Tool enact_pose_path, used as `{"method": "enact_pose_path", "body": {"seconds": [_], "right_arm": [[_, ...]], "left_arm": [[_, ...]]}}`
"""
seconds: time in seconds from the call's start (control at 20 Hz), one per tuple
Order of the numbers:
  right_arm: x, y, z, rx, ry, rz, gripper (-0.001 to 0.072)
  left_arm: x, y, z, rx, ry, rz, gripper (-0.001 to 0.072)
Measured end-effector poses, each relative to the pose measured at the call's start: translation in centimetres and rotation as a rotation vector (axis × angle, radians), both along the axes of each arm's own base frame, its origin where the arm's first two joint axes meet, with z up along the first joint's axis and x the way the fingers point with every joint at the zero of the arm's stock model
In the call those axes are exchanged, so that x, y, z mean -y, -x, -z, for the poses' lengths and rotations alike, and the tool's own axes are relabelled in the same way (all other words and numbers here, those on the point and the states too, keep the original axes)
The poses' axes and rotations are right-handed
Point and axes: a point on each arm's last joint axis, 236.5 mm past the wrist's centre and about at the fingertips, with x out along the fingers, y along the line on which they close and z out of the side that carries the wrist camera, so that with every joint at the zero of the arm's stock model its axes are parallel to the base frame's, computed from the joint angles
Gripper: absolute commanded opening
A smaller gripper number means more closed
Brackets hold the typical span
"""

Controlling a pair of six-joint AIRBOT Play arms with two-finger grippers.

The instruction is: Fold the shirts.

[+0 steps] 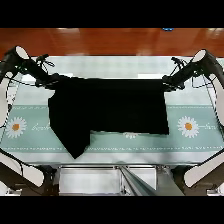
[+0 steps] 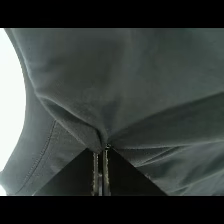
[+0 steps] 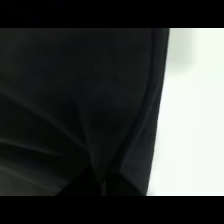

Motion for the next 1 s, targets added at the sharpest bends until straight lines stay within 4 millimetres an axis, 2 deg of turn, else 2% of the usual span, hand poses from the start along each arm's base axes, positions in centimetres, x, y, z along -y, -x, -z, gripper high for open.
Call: {"method": "enact_pose_path", "body": {"seconds": [0.05, 0.1, 0.15, 0.35, 0.5, 0.6, 0.75, 1.0], "right_arm": [[0.0, 0.0, 0.1, 0.001, 0.0, -0.001, 0.0158], [0.0, 0.0, 0.1, 0.001, 0.001, 0.0, 0.039], [0.1, 0.1, 0.2, -0.003, 0.006, 0.006, 0.0412], [0.8, 0.6, -0.6, -0.02, 0.02, 0.032, 0.0413], [2.7, 1.1, -2.6, 0.003, 0.048, 0.088, 0.0413], [3.9, 2.4, -3.9, 0.032, 0.059, 0.141, 0.0413], [5.2, 6.3, -4.2, 0.072, 0.041, 0.248, 0.0413], [4.4, 13.4, -4.3, 0.183, -0.074, 0.384, 0.0413]], "left_arm": [[0.0, 0.3, 0.3, -0.012, 0.002, 0.003, 0.0062], [0.0, 0.7, 0.4, -0.029, 0.005, 0.006, 0.0306], [0.0, 1.1, 0.6, -0.043, 0.005, 0.007, 0.05], [-1.2, 2.1, -0.2, -0.074, 0.009, -0.02, 0.0507], [-3.1, 3.6, -1.9, -0.066, 0.006, -0.076, 0.0507], [-4.7, 5.3, -2.5, -0.035, 0.011, -0.151, 0.0506], [-5.7, 9.1, -2.3, 0.026, 0.132, -0.325, 0.0506], [-6.4, 14.1, -2.2, 0.179, 0.433, -0.677, 0.0507]]}}
